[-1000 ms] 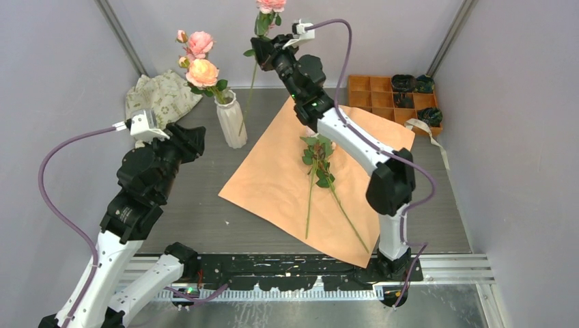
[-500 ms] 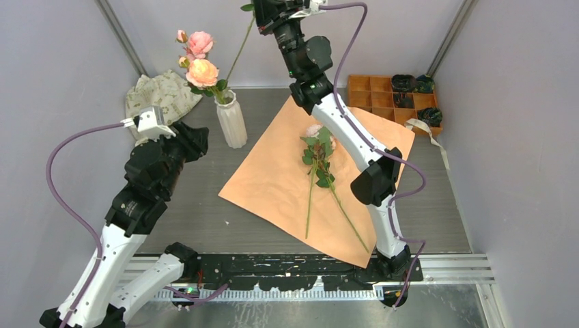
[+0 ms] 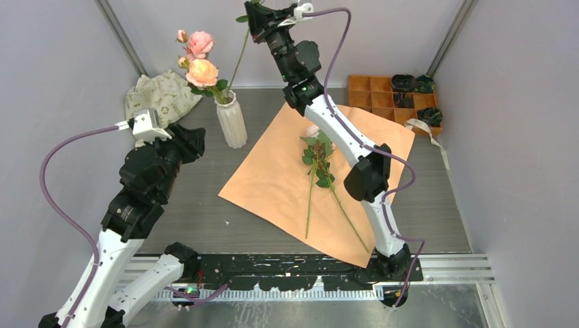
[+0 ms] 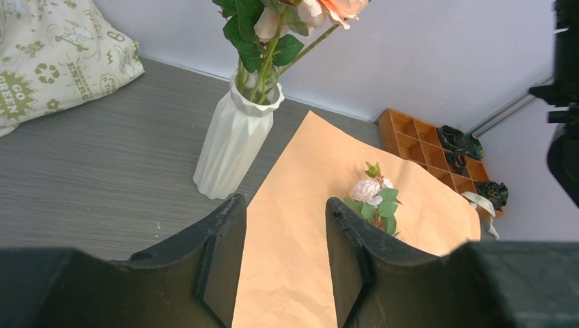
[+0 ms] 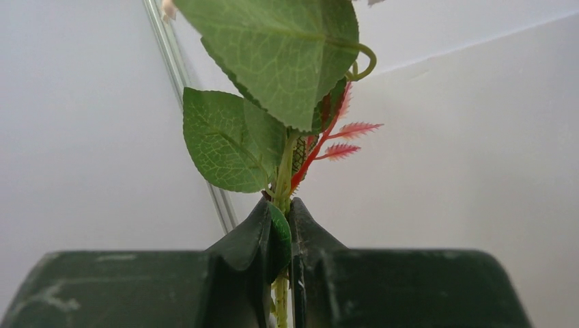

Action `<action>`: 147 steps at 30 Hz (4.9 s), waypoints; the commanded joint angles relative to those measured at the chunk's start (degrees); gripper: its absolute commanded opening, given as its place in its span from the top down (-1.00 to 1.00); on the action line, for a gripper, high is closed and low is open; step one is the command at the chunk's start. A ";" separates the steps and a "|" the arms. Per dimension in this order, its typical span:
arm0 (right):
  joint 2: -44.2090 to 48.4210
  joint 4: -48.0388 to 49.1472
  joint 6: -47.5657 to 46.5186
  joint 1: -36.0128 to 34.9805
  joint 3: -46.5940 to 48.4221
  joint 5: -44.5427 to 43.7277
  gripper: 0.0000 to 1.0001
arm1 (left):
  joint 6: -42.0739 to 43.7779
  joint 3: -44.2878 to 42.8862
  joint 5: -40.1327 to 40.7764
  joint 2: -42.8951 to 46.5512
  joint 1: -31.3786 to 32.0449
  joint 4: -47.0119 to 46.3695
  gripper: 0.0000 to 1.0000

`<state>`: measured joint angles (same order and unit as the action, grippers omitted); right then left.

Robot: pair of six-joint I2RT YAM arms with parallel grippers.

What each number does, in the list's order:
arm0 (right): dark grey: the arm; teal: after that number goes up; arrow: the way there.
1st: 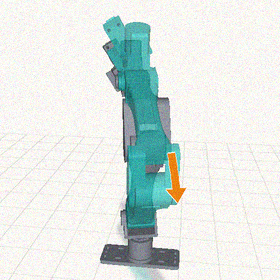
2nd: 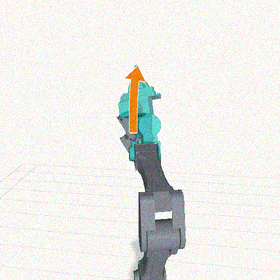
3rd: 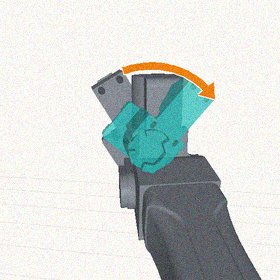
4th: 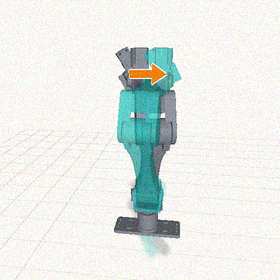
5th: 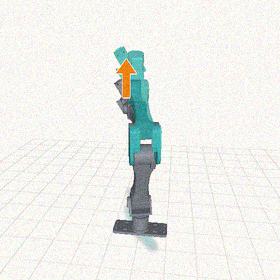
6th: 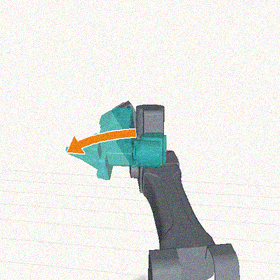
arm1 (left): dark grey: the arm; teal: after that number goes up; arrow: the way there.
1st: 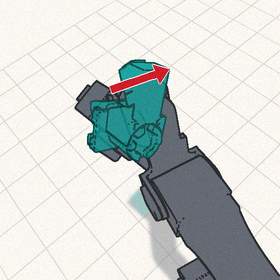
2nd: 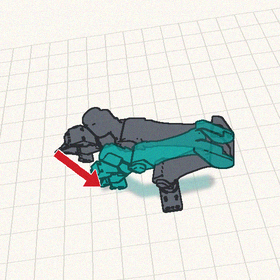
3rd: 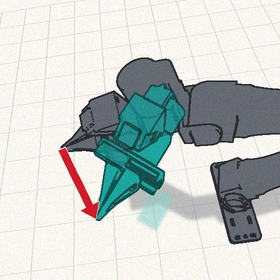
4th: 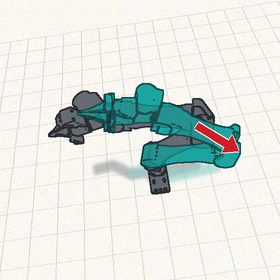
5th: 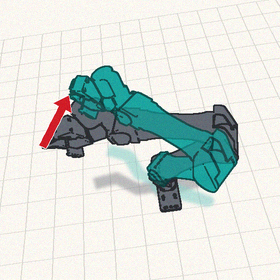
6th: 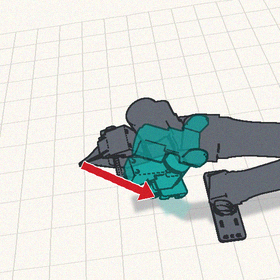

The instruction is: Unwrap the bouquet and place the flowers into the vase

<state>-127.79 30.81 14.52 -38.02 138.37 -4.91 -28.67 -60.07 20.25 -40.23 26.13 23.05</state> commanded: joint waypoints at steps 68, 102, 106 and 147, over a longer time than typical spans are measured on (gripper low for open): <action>25.83 -2.86 6.07 -4.87 -47.54 -5.17 -0.99 | 0.26 0.02 1.64 1.86 0.15 -1.10 0.04; 28.65 -54.53 16.86 -2.27 -67.32 -20.14 -0.19 | -3.79 0.66 -3.64 0.90 0.20 0.11 0.06; 24.20 -55.82 17.21 -0.88 -64.36 -19.24 -0.04 | -3.76 0.88 -3.41 1.41 0.15 0.23 0.06; 24.39 -62.48 12.90 0.69 -52.76 -15.56 0.98 | -4.26 1.73 -3.39 1.01 0.15 -0.84 0.07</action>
<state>-111.98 -31.64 29.12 -36.12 80.14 -21.19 -32.62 -58.24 17.30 -39.51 26.13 24.29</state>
